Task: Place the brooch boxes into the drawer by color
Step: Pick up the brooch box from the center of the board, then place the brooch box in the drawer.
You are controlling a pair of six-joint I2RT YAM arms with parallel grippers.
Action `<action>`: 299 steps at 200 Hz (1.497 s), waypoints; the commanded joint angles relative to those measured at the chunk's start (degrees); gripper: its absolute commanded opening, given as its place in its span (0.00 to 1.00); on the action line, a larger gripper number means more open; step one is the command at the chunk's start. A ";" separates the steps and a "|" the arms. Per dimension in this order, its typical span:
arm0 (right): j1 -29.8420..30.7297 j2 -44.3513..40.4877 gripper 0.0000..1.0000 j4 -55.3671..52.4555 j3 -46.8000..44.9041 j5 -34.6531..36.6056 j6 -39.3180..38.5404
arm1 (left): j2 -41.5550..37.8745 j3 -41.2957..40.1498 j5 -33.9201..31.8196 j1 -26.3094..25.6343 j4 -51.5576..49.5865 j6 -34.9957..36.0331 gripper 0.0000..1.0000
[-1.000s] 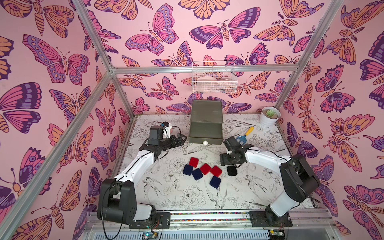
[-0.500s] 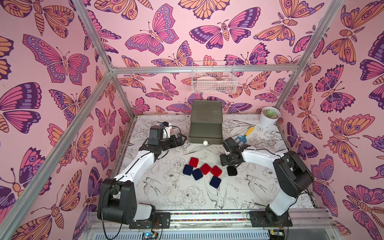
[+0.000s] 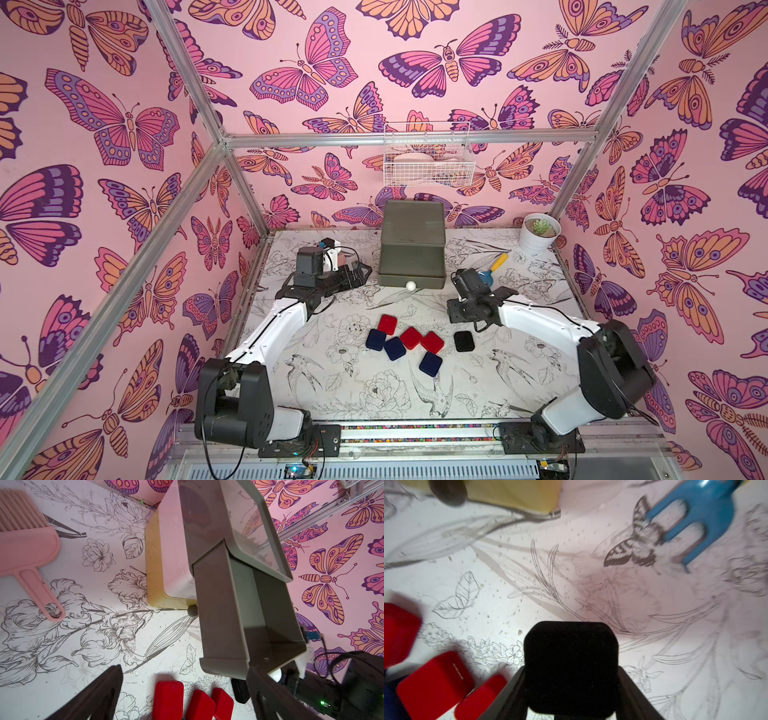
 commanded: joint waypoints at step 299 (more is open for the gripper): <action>9.34 39.32 0.52 -37.39 80.48 -14.19 -5.55 | -0.88 2.07 -1.60 1.24 -2.02 4.94 1.00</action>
